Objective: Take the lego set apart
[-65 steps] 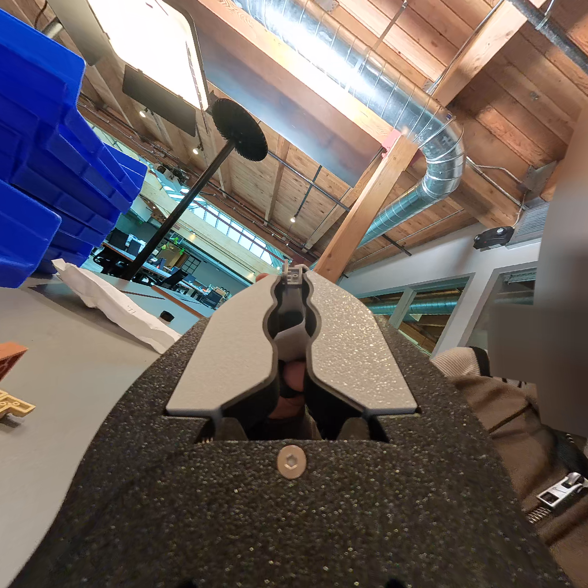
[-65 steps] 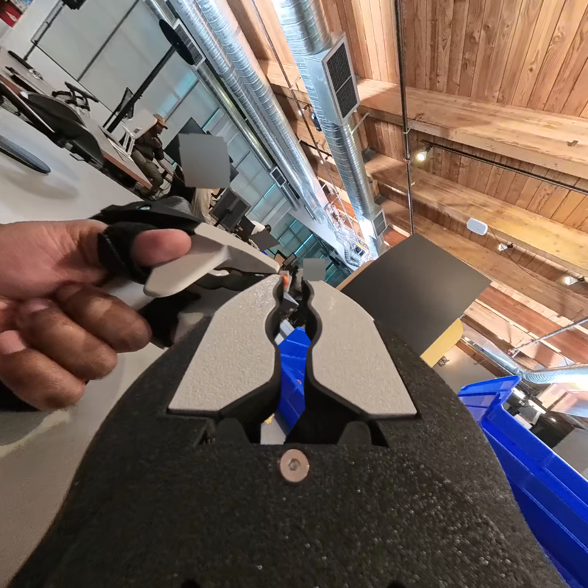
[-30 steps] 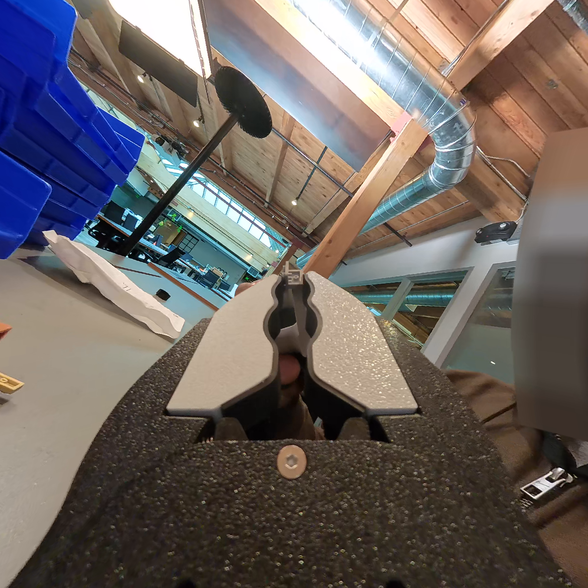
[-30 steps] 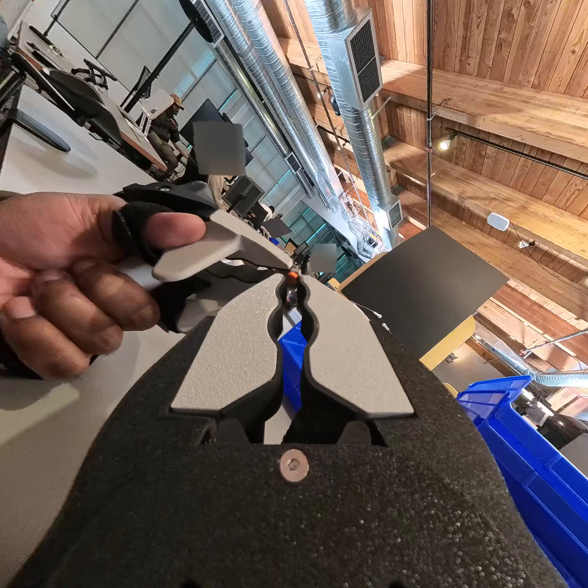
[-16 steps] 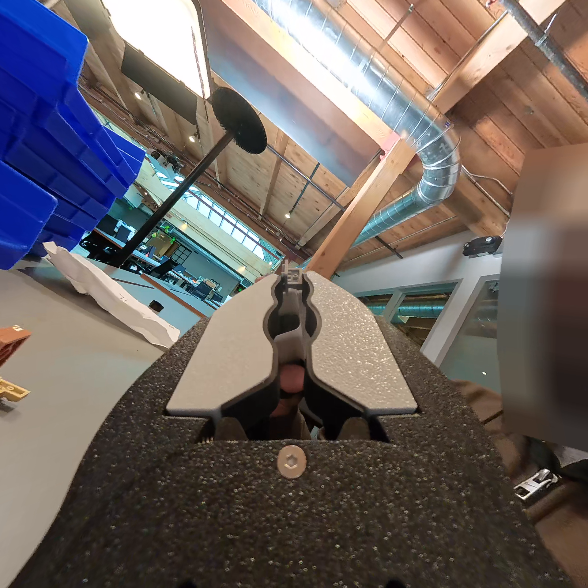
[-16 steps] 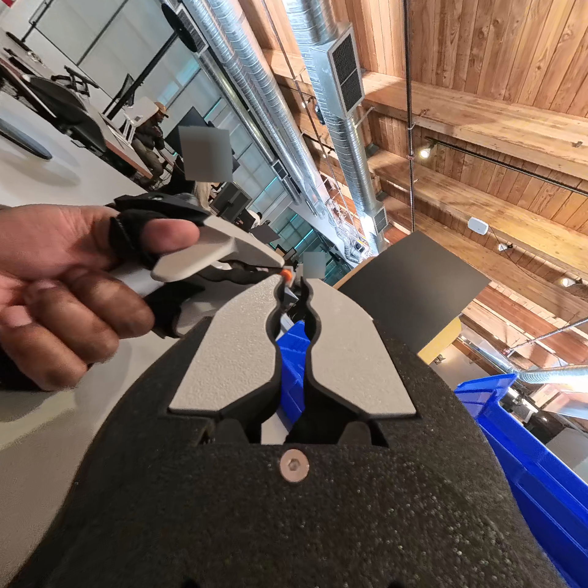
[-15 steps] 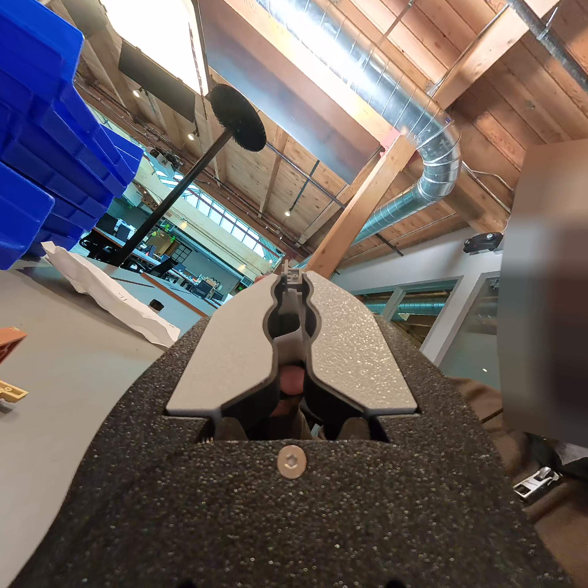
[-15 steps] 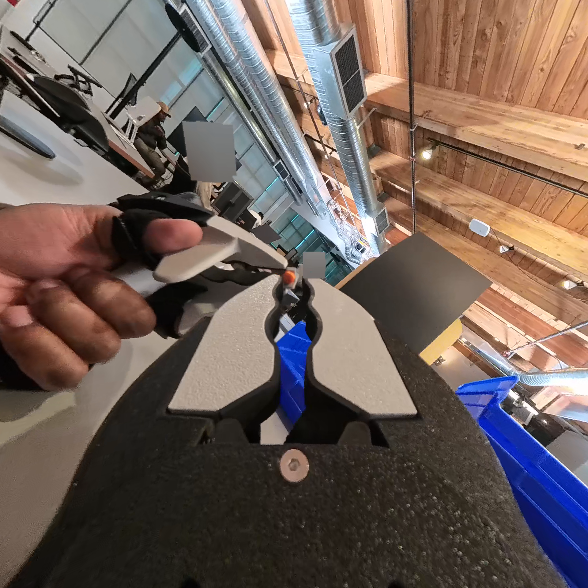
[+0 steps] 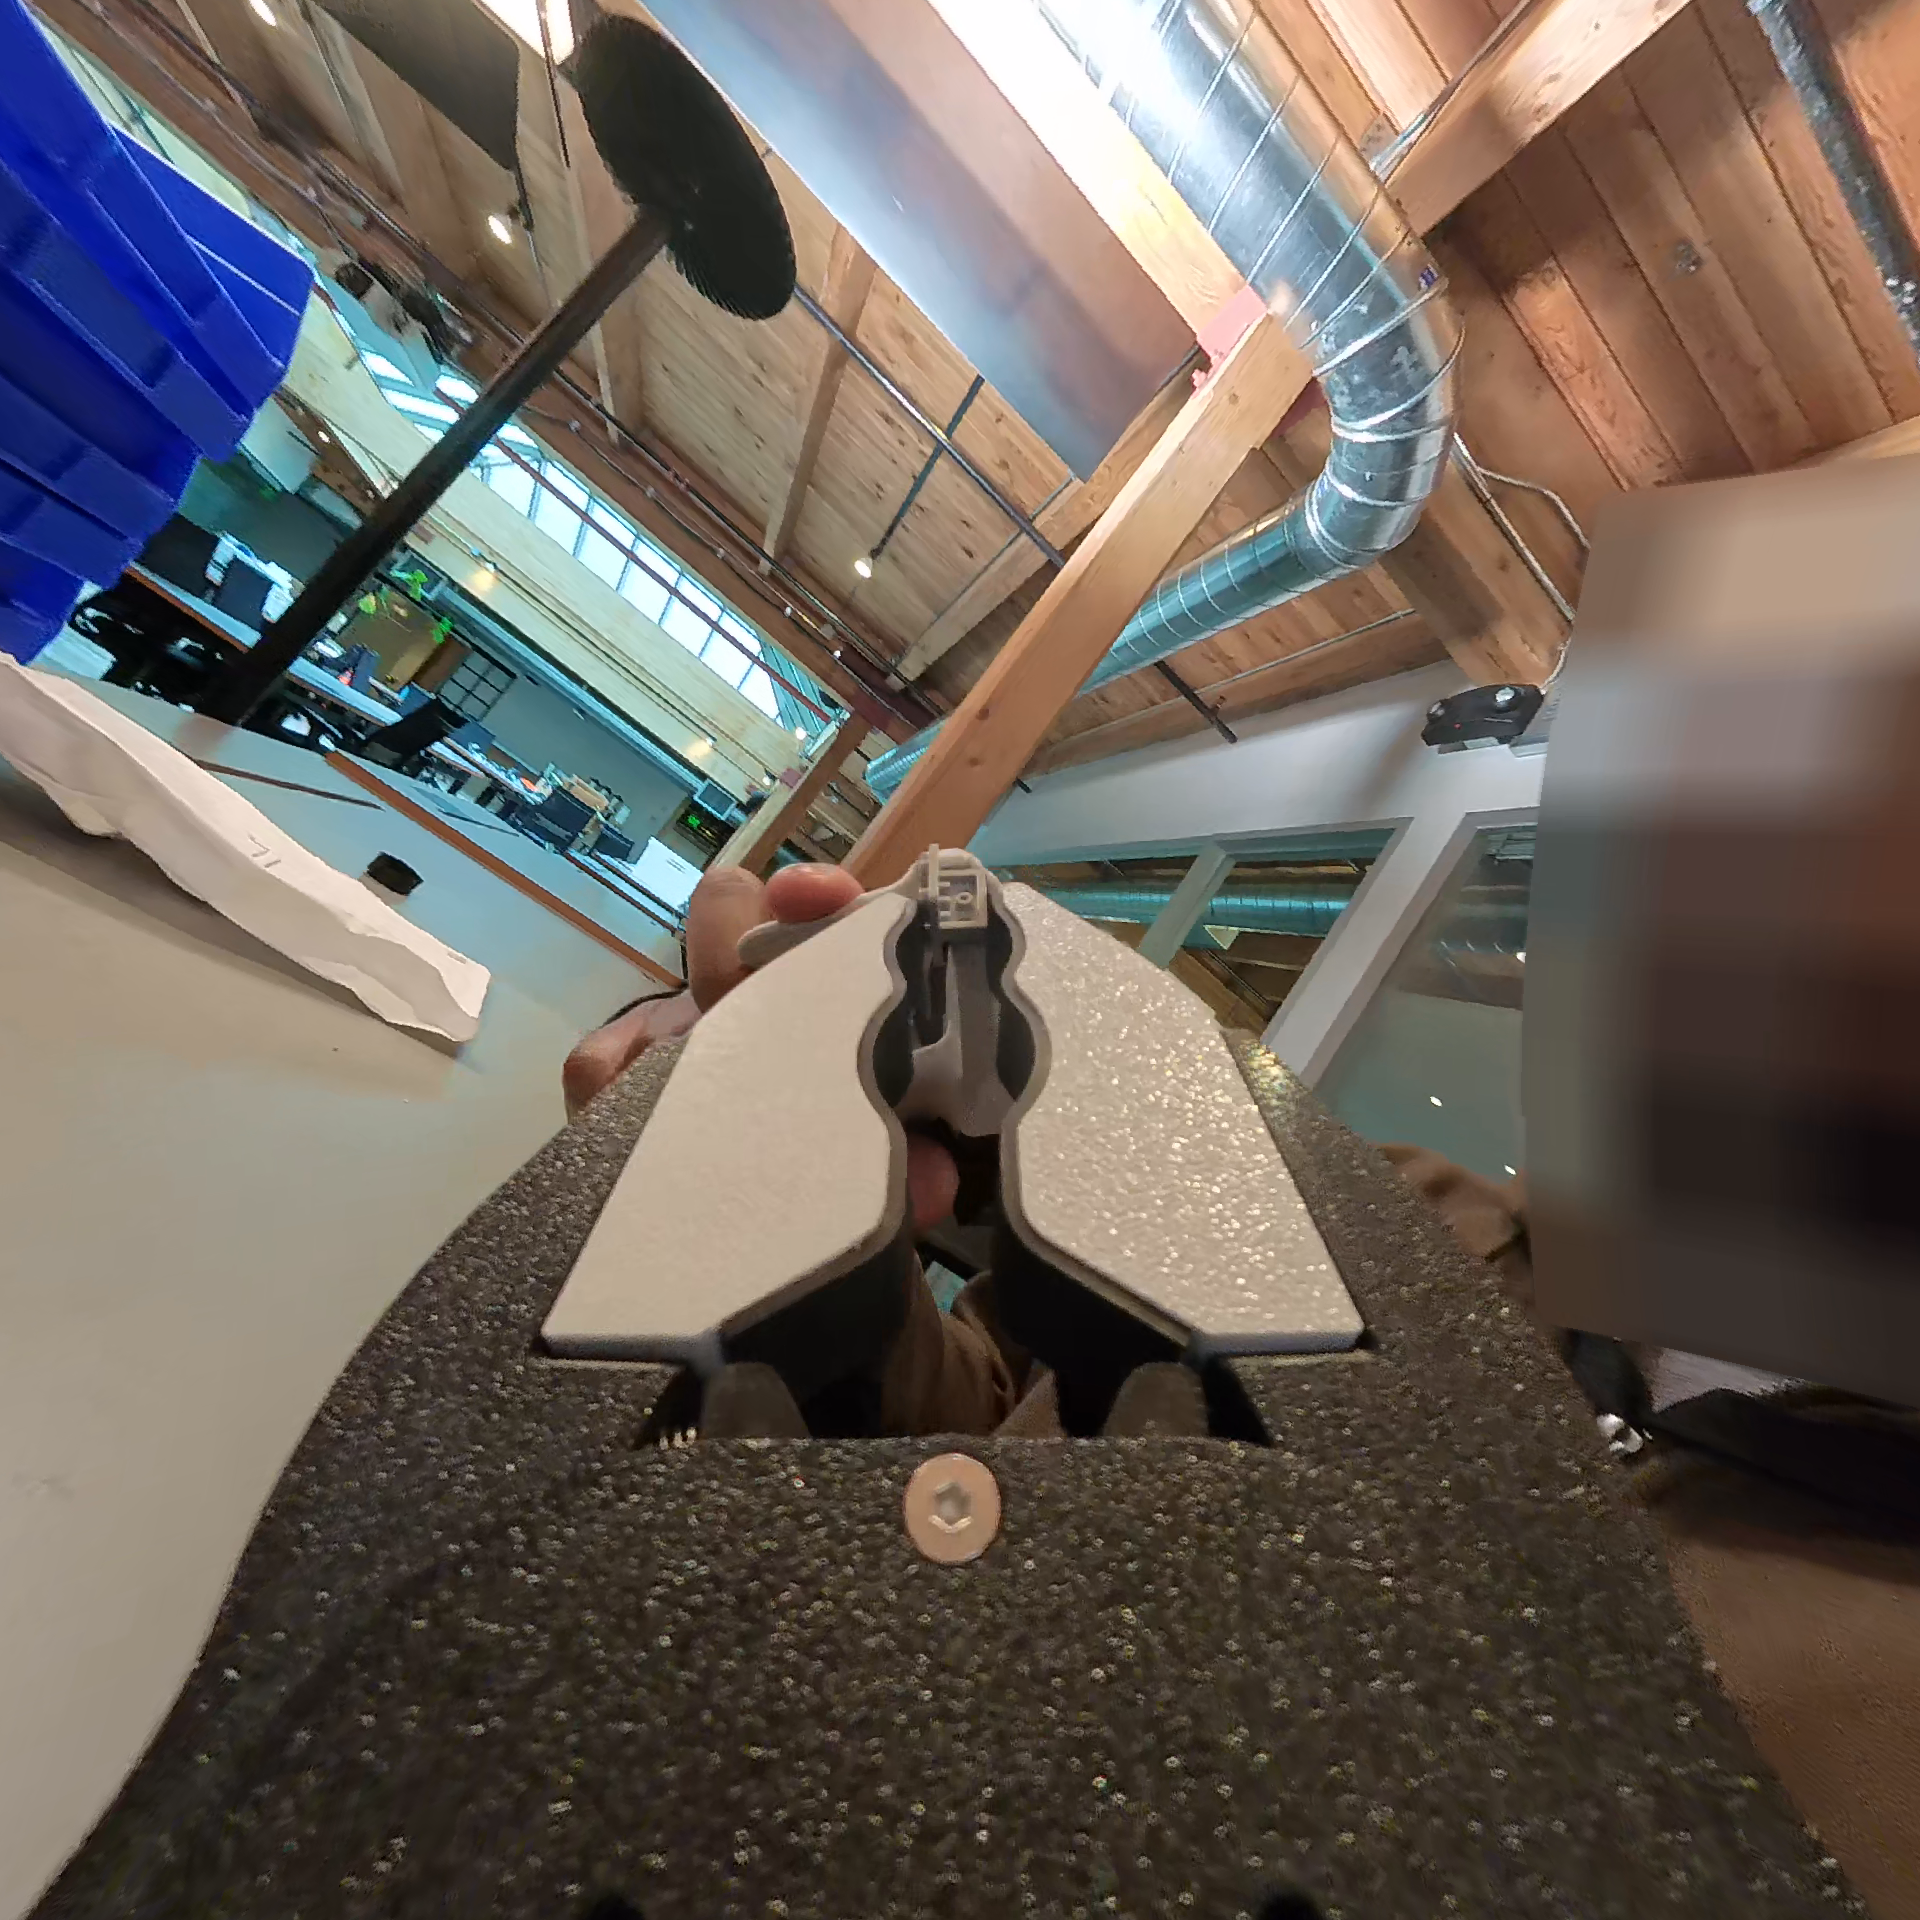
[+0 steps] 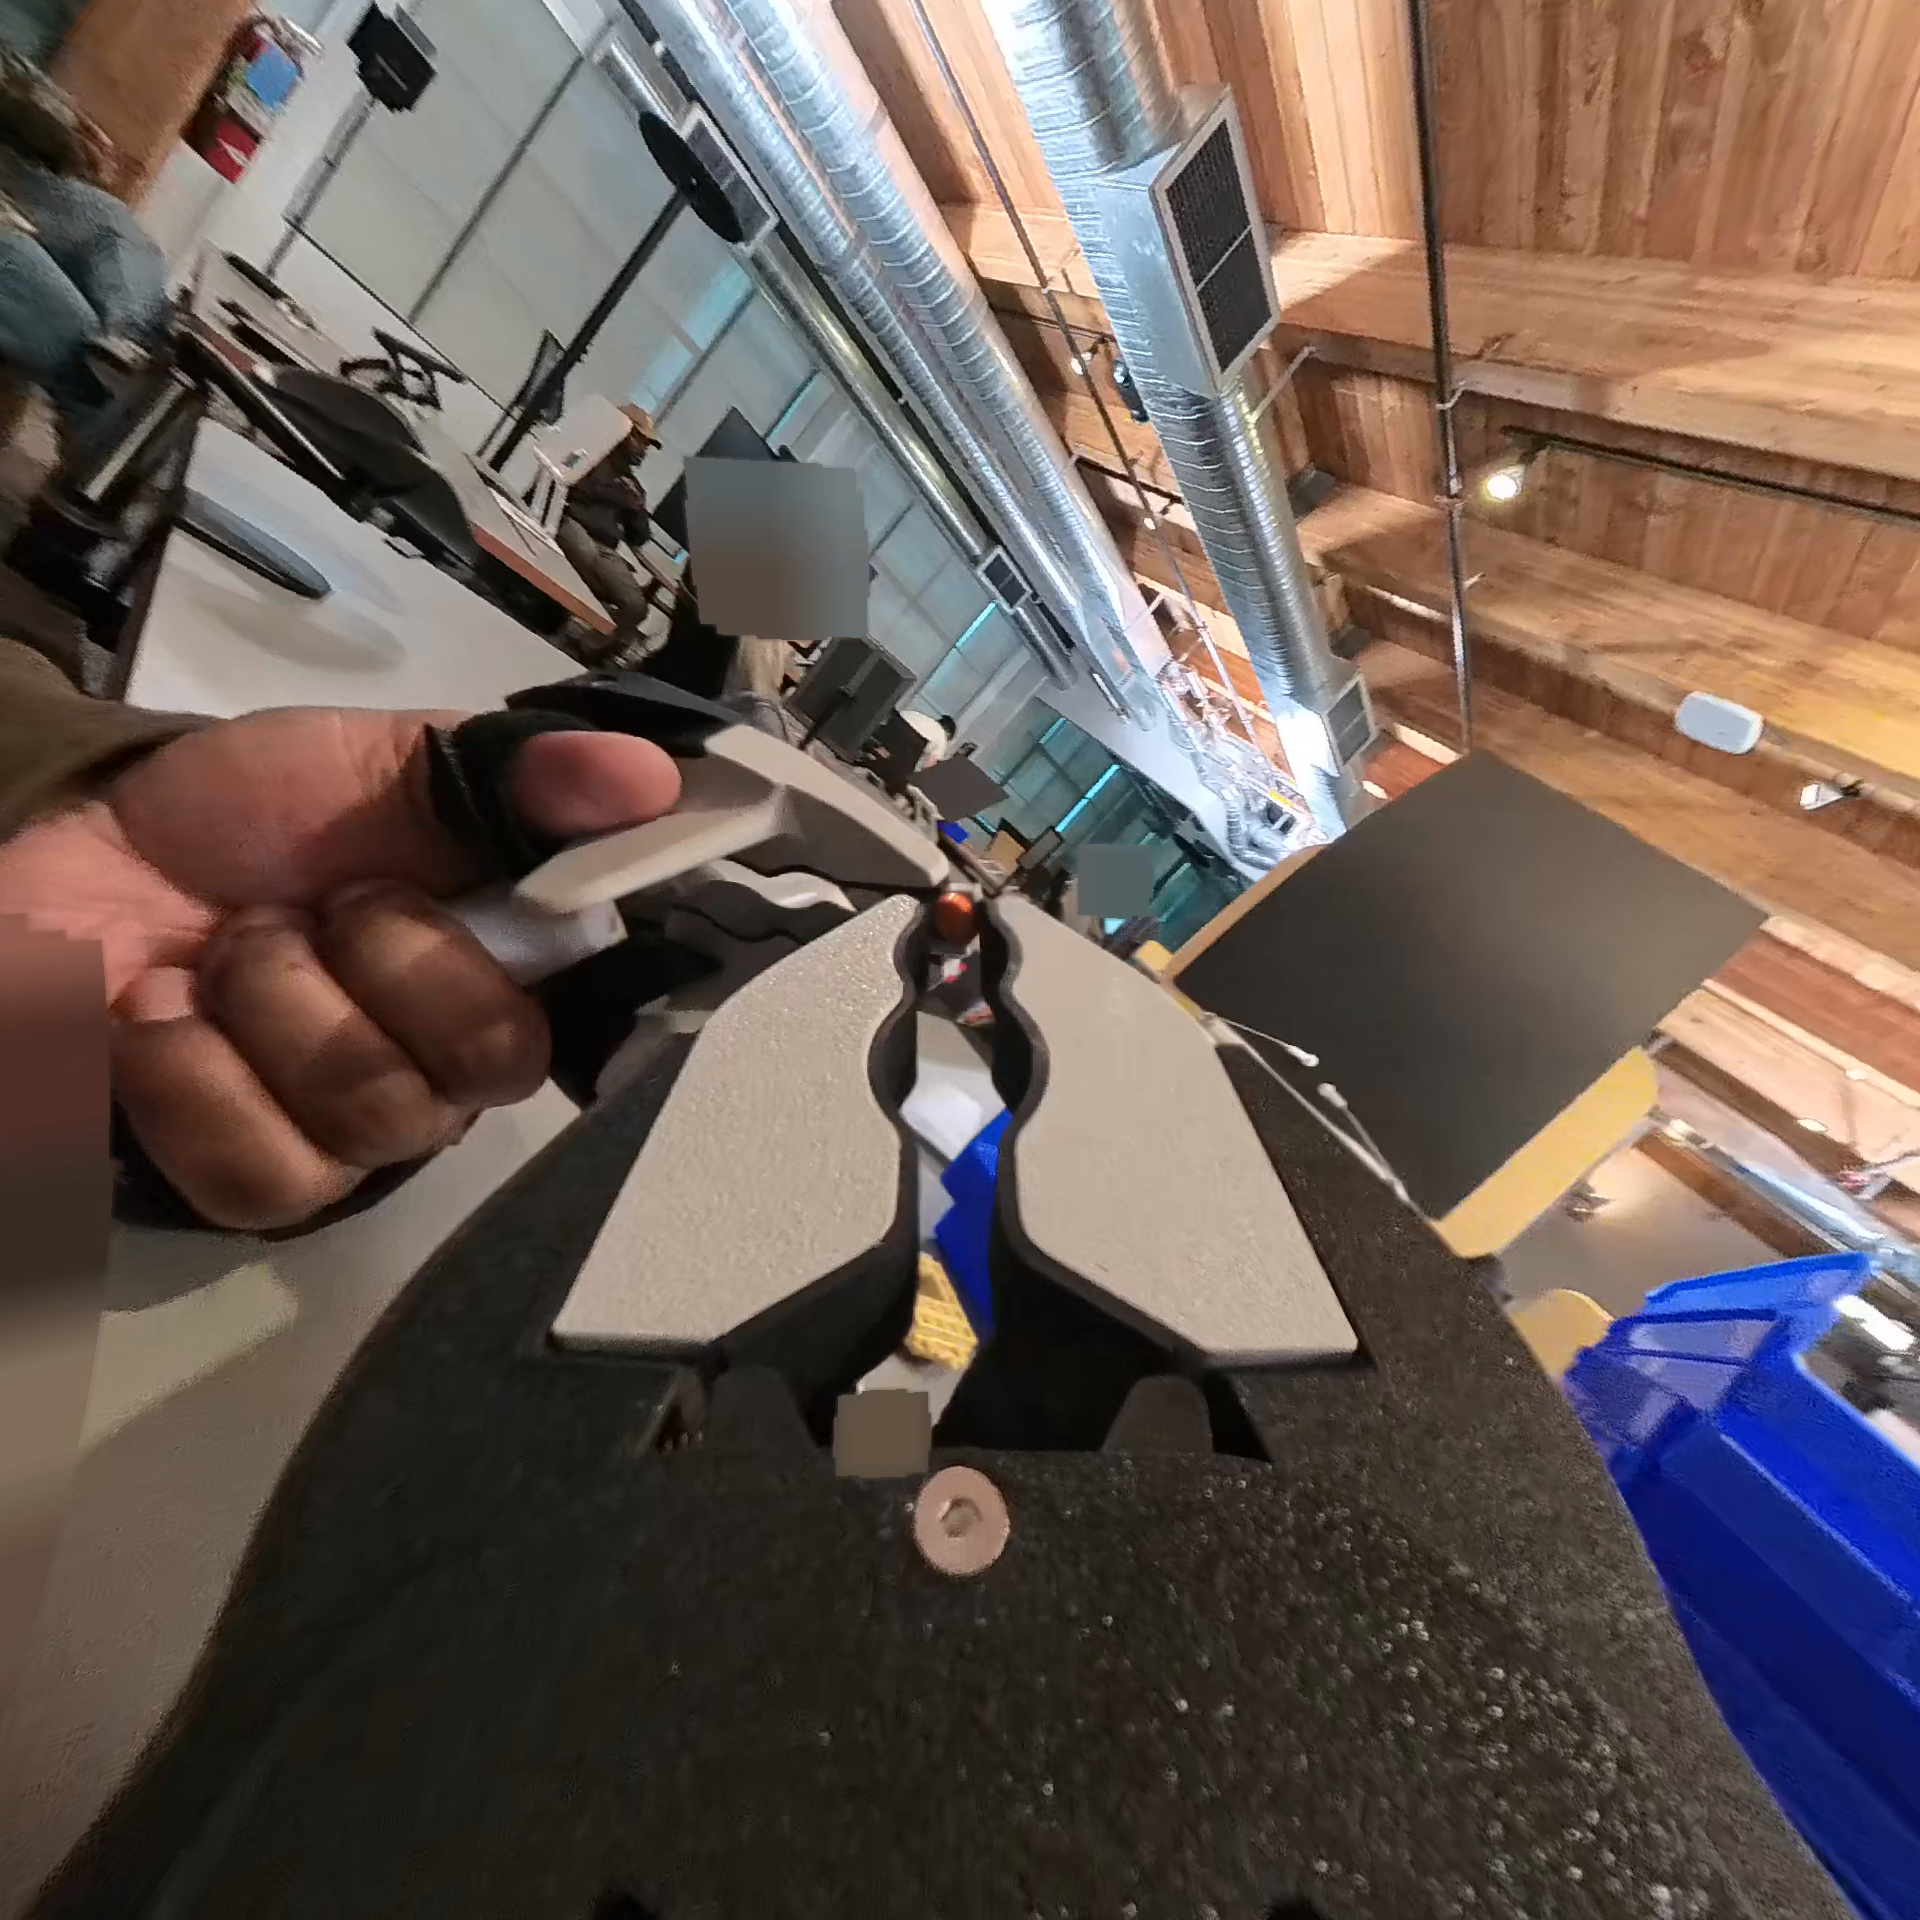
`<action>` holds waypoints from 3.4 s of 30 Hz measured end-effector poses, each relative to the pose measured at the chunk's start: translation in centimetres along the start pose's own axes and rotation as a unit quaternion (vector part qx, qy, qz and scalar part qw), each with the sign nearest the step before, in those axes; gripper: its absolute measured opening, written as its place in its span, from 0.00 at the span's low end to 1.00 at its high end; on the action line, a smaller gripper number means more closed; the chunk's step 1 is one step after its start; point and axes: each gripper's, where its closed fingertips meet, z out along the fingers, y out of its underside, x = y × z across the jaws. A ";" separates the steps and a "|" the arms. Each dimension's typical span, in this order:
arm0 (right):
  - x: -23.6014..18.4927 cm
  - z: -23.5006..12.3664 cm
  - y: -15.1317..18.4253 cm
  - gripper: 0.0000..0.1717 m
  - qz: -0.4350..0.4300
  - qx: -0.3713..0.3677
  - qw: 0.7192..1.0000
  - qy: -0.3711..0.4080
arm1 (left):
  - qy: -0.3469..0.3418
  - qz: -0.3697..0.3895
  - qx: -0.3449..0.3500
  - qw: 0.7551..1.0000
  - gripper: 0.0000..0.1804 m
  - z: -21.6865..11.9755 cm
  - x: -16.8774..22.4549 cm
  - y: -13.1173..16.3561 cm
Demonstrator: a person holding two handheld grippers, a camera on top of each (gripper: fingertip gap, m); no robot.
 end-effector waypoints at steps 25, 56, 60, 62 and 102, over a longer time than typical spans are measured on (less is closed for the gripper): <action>0.5 0.0 1.1 0.04 -0.014 -0.035 0.999 0.022 | -0.033 0.007 0.063 0.997 0.06 -1.7 -0.9 -2.3; 15.7 3.7 16.0 0.13 0.199 -0.274 0.937 0.078 | -0.293 0.254 -0.048 0.920 0.06 -0.4 -4.1 -12.1; 11.9 2.9 16.2 0.13 0.175 -0.280 0.944 0.022 | -0.404 0.338 -0.130 0.840 0.06 1.9 -9.5 -17.5; 10.1 2.9 16.8 0.14 0.162 -0.296 0.941 -0.016 | -0.435 0.347 -0.155 0.816 0.06 2.5 -12.3 -19.0; -1.7 -0.4 19.4 0.09 0.145 -0.373 0.855 -0.330 | -0.322 0.396 -0.270 0.816 0.14 -0.8 -12.7 -11.4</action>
